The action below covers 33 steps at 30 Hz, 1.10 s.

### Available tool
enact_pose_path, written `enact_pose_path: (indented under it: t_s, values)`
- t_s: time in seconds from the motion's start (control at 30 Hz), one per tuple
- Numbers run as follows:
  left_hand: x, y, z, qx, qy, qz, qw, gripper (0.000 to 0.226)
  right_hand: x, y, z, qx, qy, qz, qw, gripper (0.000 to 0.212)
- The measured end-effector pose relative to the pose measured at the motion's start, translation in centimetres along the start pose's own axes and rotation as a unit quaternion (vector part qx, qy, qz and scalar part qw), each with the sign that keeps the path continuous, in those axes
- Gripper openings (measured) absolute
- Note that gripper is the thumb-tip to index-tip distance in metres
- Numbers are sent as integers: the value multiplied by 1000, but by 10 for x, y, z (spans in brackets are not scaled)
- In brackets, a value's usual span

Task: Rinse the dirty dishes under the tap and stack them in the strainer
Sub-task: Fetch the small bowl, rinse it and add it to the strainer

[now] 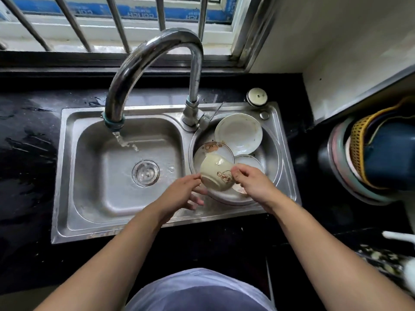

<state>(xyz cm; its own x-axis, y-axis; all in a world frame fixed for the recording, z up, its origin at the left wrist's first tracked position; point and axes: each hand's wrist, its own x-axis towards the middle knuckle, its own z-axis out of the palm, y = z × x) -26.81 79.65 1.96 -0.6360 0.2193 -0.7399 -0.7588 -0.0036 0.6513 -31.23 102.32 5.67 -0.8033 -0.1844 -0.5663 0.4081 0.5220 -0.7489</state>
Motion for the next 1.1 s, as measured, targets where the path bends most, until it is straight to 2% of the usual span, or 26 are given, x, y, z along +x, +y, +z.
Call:
enact_pose_path:
  t_s: [0.1,0.17,0.27,0.33,0.43,0.57,0.67,0.83,0.97,1.1]
  values:
    - [10,-9,28,129,51,42,989,30,10,15,-24,-64,-5,16,998,28]
    - [14,-17,38,269,99,92,954,19,20,21,-35,-123,-23,35,992,34]
    - [17,-35,43,392,120,112,905,6,35,27,-40,-185,-67,60,979,40]
    - [18,-49,45,456,116,112,875,12,45,28,-38,-221,-110,65,967,40]
    - [15,-68,45,517,140,153,831,23,57,25,-33,-258,-175,76,947,35]
    - [0,-89,51,570,155,183,786,41,71,26,-30,-254,-199,105,941,33]
    - [-13,-99,61,593,138,167,775,56,79,30,-29,-249,-217,127,935,34]
    - [-18,-102,74,584,152,148,783,59,88,40,-25,-287,-221,88,928,49]
    - [-16,-101,80,590,166,147,776,61,86,54,-20,-295,-179,59,937,51]
    - [-17,-102,78,598,156,141,774,65,81,66,-12,-285,-124,48,949,43]
